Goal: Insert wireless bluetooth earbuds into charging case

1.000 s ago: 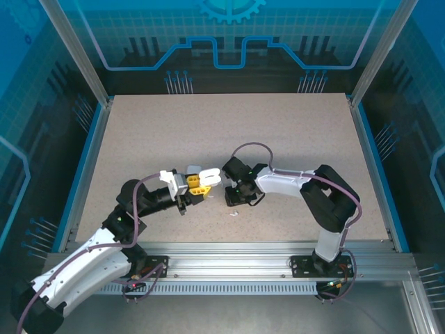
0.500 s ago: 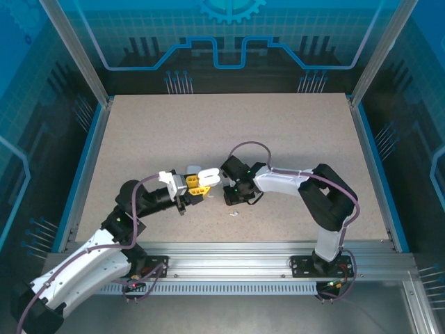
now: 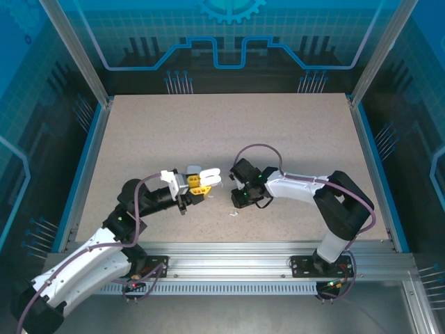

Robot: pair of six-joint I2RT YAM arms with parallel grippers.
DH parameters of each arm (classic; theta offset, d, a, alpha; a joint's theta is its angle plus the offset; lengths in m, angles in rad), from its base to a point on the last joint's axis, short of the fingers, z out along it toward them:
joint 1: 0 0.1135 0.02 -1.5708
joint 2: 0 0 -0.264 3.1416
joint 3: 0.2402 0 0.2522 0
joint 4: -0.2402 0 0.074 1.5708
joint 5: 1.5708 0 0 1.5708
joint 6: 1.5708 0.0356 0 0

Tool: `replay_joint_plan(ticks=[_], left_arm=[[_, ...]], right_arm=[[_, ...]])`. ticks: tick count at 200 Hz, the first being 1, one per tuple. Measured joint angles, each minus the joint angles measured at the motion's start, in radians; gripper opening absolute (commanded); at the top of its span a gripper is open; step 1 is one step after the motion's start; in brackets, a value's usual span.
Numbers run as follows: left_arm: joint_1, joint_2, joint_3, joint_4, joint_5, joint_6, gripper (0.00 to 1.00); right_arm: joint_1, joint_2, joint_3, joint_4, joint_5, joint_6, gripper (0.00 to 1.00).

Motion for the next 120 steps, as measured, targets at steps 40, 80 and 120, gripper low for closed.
replay_joint_plan(ticks=[40,80,120], left_arm=[[0.000,0.006,0.000,0.000,0.000,-0.007,0.02],[0.000,0.008,0.000,0.000,0.000,-0.014,0.02],[0.000,0.008,0.000,0.000,0.000,-0.014,0.02]], right_arm=[[-0.033,-0.010,0.000,-0.116,0.045,-0.013,0.24],[-0.042,-0.005,0.000,-0.162,0.048,-0.013,0.26],[-0.046,0.008,0.008,-0.167,0.042,-0.013,0.30]])
